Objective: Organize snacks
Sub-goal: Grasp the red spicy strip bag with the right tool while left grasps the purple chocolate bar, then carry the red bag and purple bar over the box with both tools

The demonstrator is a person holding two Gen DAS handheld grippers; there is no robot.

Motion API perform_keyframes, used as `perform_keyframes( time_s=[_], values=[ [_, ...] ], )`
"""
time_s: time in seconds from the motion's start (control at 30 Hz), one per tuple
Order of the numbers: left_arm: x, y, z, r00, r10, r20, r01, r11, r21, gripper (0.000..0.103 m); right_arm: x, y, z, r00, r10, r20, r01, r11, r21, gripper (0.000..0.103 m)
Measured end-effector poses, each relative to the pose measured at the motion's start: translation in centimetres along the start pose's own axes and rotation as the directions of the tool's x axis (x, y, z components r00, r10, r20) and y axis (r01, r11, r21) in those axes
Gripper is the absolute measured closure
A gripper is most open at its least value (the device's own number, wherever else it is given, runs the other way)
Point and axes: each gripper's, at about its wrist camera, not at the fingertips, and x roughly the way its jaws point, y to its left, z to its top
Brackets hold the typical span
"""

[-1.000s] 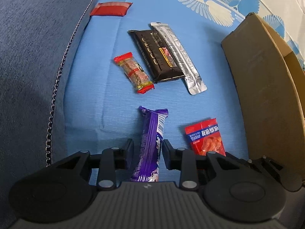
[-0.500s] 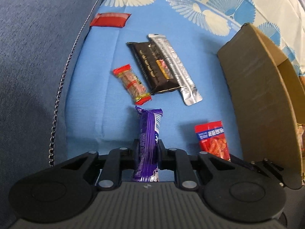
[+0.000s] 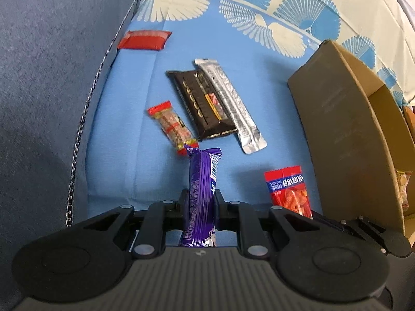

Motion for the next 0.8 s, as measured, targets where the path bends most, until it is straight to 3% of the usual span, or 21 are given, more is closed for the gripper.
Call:
perform_keyframes(
  time_s=[0.4, 0.8],
  values=[
    [-0.7, 0.1, 0.4, 0.998, -0.011, 0.054, 0.012, 1.000, -0.018, 0.084, -1.1, -0.3, 0.3, 0.999, 0.001, 0.042, 0.000, 1.000, -0.008, 0.055],
    [-2.4, -0.2, 1.0, 0.984, -0.028, 0.176, 0.033, 0.999, -0.024, 0.085, -3.9, -0.1, 1.1, 0.981, 0.022, 0.190, -0.011, 0.998, -0.060, 0.056]
  ],
)
